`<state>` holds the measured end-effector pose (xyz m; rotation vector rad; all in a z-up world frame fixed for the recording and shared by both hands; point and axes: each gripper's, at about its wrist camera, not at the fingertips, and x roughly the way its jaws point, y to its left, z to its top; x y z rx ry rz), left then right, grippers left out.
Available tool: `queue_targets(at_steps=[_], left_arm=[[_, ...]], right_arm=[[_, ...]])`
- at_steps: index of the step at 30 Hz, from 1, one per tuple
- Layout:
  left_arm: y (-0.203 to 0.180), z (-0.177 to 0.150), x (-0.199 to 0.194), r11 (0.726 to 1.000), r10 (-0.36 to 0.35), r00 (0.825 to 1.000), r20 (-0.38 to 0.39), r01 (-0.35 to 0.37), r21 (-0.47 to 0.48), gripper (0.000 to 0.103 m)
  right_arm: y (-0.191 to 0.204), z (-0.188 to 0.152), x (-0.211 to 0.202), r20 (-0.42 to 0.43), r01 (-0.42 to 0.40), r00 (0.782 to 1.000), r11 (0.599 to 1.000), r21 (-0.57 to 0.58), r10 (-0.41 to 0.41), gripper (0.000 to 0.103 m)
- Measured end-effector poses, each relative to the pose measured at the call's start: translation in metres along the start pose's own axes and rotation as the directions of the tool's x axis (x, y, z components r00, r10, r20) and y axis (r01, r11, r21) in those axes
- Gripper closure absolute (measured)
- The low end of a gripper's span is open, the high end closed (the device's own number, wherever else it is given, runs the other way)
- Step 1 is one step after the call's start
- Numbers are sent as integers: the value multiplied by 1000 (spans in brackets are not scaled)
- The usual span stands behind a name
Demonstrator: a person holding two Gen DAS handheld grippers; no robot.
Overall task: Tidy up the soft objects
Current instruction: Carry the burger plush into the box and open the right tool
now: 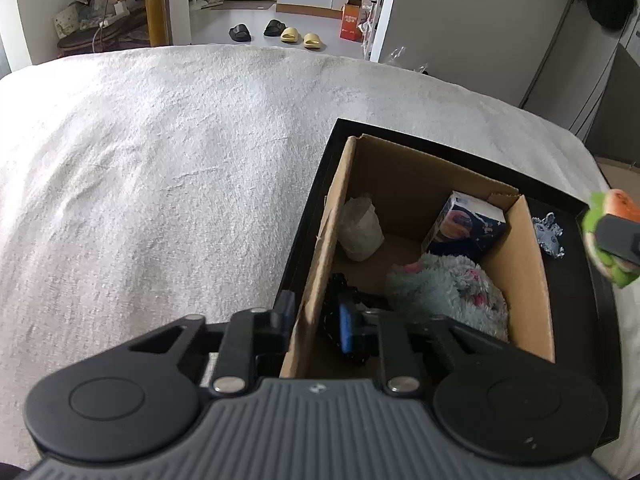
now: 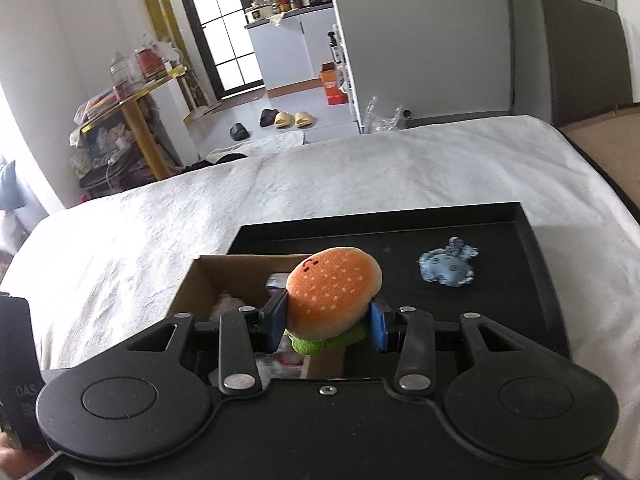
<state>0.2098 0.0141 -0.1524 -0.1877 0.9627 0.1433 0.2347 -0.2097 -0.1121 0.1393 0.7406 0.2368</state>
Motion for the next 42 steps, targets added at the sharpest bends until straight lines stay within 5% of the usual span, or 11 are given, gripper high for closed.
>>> queue_targets(at_steps=[20,28,42], left_arm=[[23,1,5,992,-93,996,-7,92,-90,91],[21,2,3,991,-93,996,-13,91,-96,90],[22,5,1,989,-79,997,-13,77,-125,85]], right_arm=[[60,-7,30,-60,-51,997,999,-18,50,62],[55,-9,30,-90,-120,988,990,78,127,52],[17,-18,10,-78,-215,969,958,191,233,49]])
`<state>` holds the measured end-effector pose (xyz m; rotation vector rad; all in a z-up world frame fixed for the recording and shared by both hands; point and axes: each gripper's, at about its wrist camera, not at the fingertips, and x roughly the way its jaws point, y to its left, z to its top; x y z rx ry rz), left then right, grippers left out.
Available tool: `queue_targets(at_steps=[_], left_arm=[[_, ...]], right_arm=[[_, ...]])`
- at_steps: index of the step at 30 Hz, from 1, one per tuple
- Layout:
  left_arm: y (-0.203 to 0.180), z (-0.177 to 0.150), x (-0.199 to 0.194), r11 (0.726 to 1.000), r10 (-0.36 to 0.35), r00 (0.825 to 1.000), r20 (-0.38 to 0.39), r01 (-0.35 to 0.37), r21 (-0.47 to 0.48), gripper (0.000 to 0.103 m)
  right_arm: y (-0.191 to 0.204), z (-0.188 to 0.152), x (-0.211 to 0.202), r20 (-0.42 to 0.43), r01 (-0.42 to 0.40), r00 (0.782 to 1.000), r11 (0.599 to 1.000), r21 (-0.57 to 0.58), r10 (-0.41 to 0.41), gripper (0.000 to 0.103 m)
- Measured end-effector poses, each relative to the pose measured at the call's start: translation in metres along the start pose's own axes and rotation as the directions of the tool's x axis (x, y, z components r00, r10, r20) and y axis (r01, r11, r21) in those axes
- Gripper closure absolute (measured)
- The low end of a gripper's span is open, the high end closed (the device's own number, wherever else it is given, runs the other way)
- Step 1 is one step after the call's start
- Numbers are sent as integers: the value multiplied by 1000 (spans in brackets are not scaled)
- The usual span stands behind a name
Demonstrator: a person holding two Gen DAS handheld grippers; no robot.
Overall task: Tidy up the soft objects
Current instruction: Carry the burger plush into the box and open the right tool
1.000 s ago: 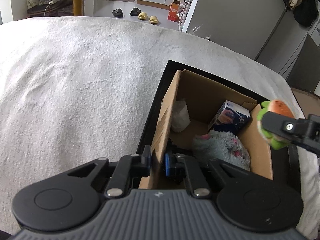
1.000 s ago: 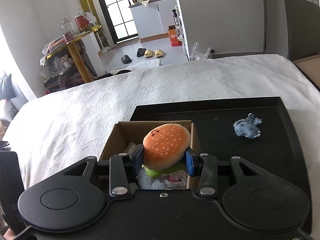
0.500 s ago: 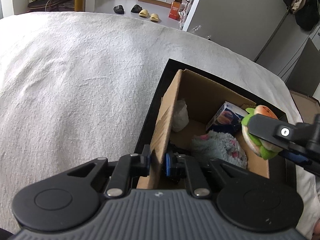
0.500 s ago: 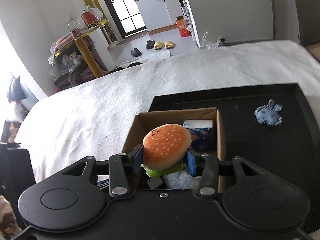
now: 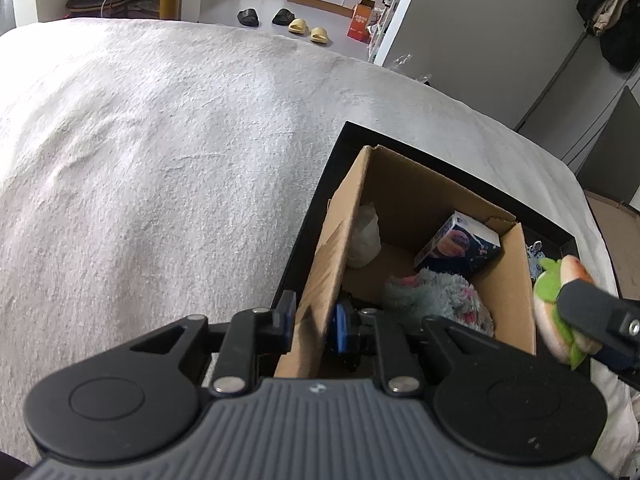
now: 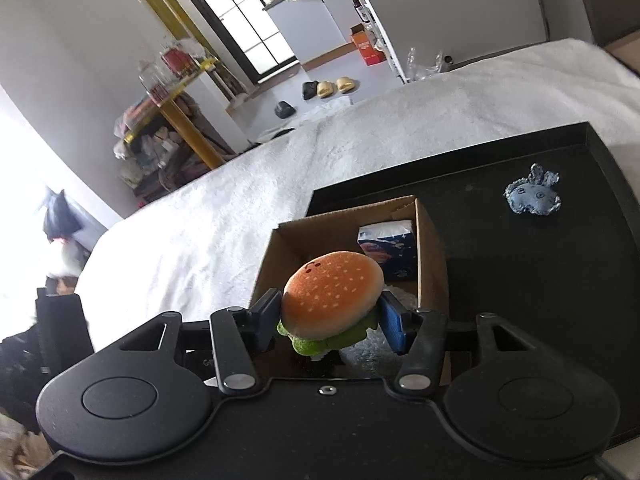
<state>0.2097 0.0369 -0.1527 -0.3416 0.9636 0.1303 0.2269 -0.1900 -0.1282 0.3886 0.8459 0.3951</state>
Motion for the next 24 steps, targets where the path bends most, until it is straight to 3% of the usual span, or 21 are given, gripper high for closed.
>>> queue_targets(at_steps=[6,10,15,24], left_arm=[[-2,2,1,1000,8,1000,4,-8,1,84],[-1,2,2,1000,12,1000,-3,-12,-6,83],[-4,1,3,1000,26,1000,0,-26,9,81],[-16,1,0,997,61,998,18,-62,35,55]], right_arm=[[6,-3,5,-22,-67,998,998,-20,66,50],[9,-4,11,-31,-80,996,997,-15,80,33],[2,-3,12,-27,-92,995,996,12,93,32],[-27,0,-3,24,-6,1000,1000,11,6,32]])
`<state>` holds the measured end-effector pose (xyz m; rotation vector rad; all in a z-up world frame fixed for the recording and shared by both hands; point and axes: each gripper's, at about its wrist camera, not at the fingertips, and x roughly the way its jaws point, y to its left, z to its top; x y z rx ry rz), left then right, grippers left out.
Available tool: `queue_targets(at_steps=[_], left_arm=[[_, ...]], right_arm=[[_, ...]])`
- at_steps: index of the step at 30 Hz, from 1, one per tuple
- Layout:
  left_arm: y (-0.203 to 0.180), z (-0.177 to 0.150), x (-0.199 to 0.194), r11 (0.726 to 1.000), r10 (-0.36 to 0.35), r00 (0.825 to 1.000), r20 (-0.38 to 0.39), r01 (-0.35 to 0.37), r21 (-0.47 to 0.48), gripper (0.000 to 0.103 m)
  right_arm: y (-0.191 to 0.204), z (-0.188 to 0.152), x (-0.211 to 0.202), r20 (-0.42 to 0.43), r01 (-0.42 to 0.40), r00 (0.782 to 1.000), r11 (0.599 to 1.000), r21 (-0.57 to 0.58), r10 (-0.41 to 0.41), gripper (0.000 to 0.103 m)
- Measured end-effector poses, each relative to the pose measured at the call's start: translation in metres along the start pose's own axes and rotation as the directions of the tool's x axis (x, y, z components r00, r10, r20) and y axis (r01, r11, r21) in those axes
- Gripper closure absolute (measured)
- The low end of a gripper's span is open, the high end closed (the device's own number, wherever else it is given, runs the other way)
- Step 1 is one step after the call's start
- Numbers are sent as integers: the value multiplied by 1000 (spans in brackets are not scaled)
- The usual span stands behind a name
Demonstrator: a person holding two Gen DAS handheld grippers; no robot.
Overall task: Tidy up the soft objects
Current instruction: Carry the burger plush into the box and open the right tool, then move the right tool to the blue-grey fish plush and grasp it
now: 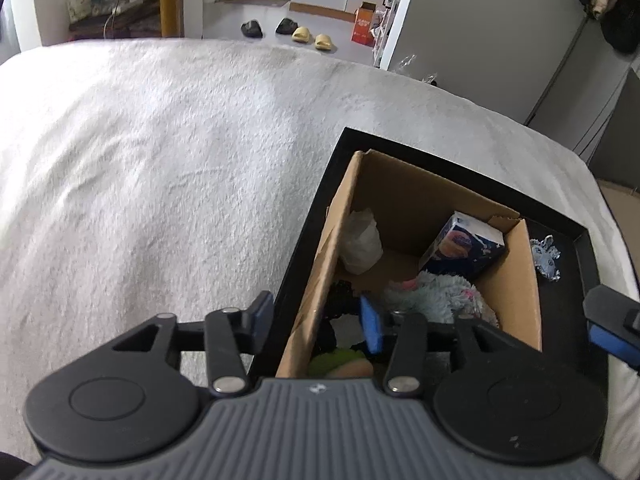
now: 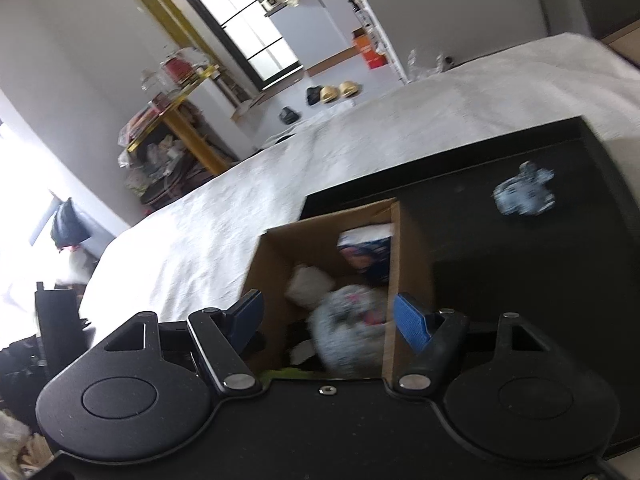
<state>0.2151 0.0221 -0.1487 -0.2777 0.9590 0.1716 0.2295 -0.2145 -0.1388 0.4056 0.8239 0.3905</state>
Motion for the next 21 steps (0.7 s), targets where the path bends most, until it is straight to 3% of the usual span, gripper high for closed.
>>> queue_targets(at_steps=[21], left_arm=[[-40,1,13,980,163,985,62,-169,108,47]], right_arm=[[-92,28,15,43,133,990,991,0,-133,32]])
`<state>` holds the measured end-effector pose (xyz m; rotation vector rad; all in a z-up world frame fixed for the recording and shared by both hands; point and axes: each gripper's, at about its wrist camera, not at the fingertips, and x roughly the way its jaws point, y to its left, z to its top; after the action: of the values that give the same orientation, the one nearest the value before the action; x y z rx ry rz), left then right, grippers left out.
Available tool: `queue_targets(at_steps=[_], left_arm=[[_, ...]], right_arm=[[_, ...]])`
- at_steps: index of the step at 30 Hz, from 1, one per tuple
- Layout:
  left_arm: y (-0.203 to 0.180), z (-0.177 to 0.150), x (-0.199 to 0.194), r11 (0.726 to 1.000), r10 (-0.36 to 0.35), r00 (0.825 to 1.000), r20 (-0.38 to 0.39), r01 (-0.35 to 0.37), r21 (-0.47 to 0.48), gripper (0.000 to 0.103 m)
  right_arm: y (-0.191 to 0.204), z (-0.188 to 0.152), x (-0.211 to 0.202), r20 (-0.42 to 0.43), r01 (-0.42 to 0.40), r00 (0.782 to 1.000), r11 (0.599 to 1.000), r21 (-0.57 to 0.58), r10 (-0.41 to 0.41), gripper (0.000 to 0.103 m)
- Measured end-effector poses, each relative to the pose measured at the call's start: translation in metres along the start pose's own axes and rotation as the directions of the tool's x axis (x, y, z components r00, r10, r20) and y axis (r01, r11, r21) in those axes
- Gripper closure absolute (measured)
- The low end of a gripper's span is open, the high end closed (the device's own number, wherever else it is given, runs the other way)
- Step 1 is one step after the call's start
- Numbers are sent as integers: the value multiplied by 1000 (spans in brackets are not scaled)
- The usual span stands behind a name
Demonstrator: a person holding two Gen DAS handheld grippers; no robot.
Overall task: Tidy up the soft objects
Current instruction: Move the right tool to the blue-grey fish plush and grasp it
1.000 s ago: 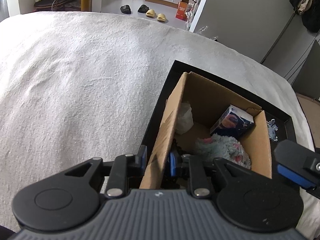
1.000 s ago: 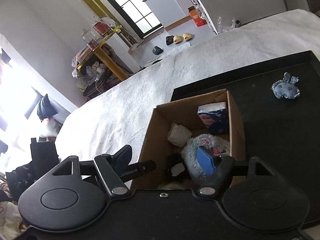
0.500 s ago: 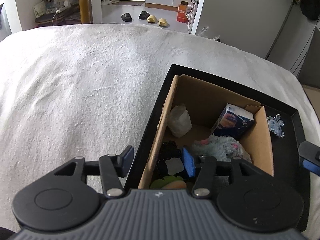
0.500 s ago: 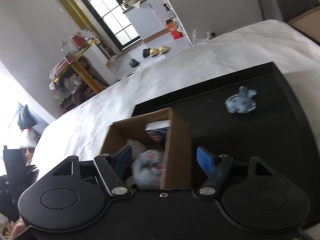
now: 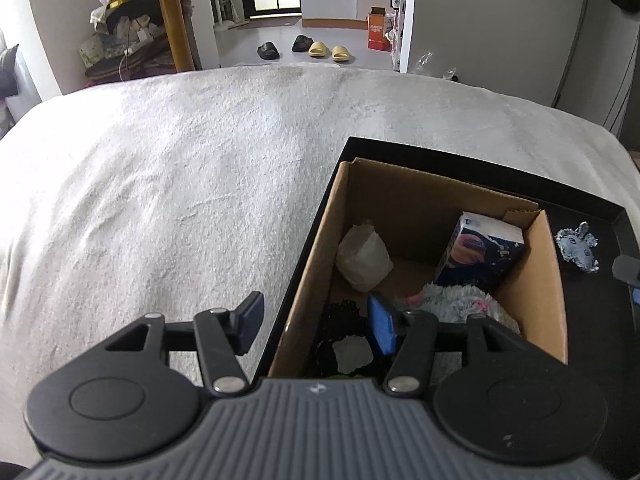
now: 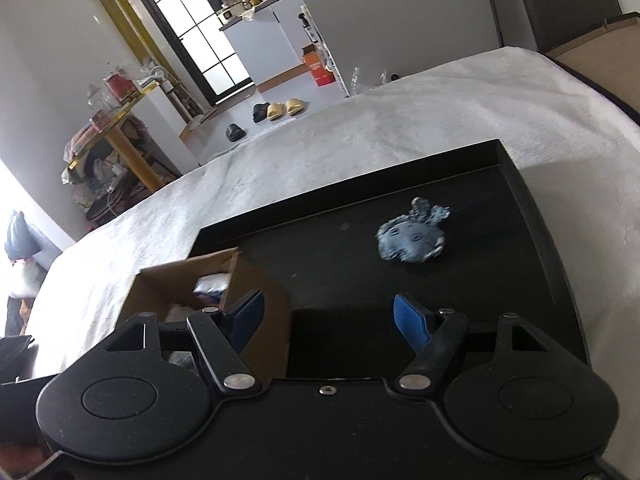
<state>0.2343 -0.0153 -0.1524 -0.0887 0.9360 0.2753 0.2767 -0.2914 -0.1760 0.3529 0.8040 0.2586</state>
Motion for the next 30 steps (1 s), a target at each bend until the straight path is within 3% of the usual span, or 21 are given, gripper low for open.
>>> queue_targets(at_steps=[16,30], left_arm=[[-26,7,13,992,116,993,28,-117,52,47],[-32,8,27,985,156,988,10,-157,73,47]], right_arm=[[-58,23,52,20,49,999,998,50,-50,32],[-65,37,96,48,78,996,997,9,-78,33]])
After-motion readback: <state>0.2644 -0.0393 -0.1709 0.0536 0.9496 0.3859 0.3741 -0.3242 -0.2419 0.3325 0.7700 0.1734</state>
